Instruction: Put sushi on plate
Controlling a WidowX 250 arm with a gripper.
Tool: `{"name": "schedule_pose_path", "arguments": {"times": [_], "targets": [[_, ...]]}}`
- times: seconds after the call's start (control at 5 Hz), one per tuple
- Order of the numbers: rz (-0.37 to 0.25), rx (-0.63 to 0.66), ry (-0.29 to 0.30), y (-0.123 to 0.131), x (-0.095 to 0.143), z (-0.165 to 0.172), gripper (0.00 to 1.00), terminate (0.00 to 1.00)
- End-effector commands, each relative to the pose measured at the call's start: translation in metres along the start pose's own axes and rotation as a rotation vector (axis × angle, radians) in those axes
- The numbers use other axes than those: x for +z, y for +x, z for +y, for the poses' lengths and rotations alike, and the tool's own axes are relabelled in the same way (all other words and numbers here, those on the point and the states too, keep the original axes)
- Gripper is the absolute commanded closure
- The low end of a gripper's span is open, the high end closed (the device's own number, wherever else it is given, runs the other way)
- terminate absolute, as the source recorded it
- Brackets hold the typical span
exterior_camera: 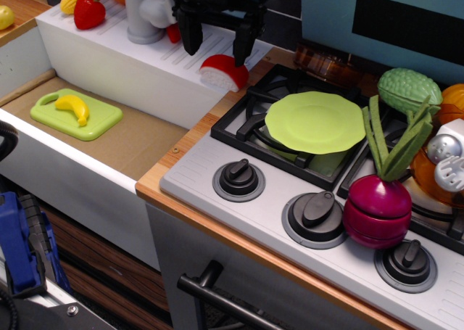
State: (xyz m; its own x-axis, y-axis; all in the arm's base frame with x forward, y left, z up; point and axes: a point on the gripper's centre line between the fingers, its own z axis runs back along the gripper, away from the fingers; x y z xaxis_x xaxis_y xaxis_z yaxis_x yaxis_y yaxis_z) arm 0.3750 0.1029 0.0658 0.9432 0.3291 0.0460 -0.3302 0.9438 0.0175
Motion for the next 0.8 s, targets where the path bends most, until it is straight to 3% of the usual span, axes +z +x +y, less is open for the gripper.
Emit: {"name": "schedule_pose_path", "arguments": {"times": [0.0,0.2,0.4,0.6], "targets": [[-0.089,0.181,0.005,0.023,0.020,0.000,0.00,0.00],[-0.089,0.227,-0.002,0.027,0.013,-0.001,0.00,0.00],[-0.114,0.288,0.043,0.028,0.001,-0.002,0.00,0.00],[-0.122,0.358,0.052,0.027,-0.008,-0.005,0.00,0.00]]}}
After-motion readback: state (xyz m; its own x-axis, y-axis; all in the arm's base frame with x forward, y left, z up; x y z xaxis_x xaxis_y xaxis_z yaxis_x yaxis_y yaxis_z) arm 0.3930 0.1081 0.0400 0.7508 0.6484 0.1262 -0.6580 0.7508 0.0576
